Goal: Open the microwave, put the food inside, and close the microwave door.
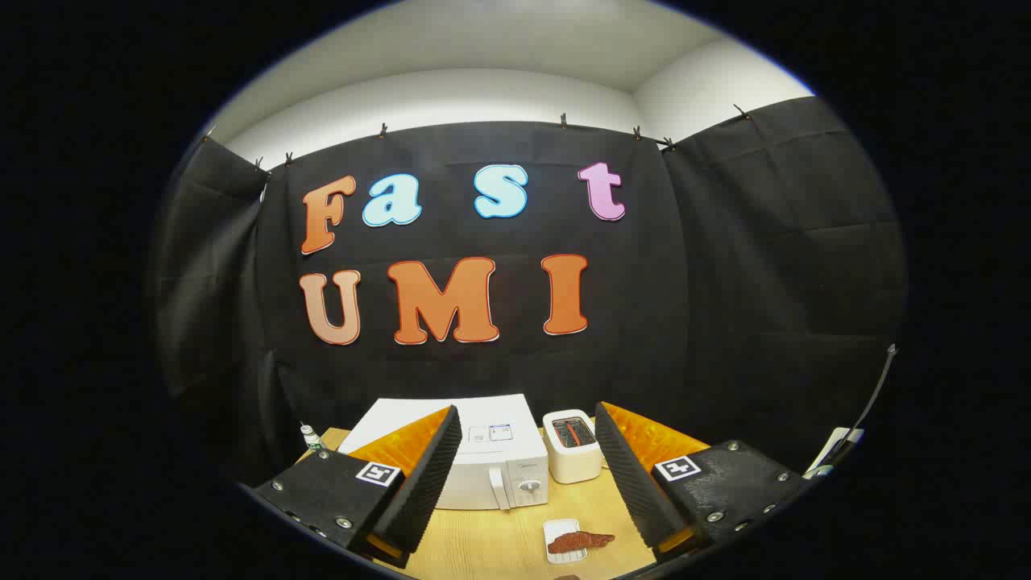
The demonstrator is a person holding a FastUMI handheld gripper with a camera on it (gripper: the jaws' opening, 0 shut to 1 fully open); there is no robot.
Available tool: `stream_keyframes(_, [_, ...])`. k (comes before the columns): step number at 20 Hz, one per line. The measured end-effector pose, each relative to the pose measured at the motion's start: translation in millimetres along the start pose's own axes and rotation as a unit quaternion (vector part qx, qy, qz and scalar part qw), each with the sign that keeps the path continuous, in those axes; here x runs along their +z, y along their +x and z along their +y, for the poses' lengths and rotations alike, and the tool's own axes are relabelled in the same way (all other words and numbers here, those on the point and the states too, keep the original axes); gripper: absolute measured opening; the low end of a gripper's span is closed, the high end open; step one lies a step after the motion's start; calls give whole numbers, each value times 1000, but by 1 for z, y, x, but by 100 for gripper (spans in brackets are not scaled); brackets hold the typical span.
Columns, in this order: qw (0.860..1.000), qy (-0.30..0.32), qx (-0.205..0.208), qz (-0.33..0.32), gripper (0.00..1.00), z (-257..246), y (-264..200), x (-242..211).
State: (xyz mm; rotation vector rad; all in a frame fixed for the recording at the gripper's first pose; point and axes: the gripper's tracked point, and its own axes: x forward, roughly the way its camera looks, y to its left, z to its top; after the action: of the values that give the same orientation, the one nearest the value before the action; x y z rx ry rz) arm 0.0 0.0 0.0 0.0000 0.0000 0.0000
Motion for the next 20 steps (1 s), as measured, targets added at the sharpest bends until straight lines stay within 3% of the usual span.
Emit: stream_keyframes(20, [1000, 2, 25, 11, 99, 8, 6, -7])
